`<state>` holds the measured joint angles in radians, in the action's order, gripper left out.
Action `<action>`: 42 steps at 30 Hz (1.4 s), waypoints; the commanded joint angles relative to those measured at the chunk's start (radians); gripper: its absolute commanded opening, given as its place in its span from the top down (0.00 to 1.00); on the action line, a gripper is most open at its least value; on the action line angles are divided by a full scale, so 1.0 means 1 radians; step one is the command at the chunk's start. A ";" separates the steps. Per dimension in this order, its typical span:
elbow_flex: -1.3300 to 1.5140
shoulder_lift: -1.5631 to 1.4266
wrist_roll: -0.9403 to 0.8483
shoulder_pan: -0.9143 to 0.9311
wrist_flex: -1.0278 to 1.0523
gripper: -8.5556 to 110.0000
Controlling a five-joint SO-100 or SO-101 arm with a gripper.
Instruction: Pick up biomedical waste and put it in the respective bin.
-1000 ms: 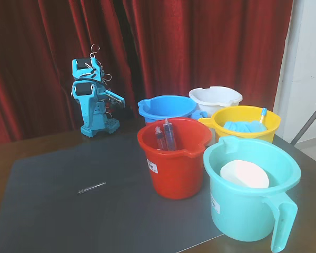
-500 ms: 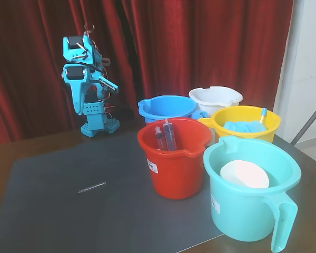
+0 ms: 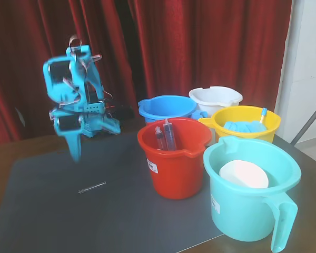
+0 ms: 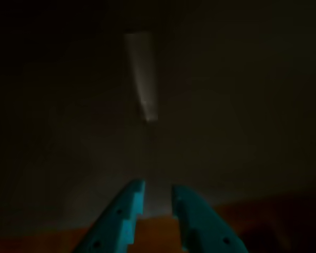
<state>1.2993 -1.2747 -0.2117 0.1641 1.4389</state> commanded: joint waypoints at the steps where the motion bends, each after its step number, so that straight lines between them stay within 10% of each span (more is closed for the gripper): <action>1: -0.114 0.158 0.002 -0.012 -0.006 0.89; 42: 0.009 0.235 0.009 -0.014 -0.112 0.77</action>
<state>1.3085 -1.0186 -0.2056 0.1611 1.3330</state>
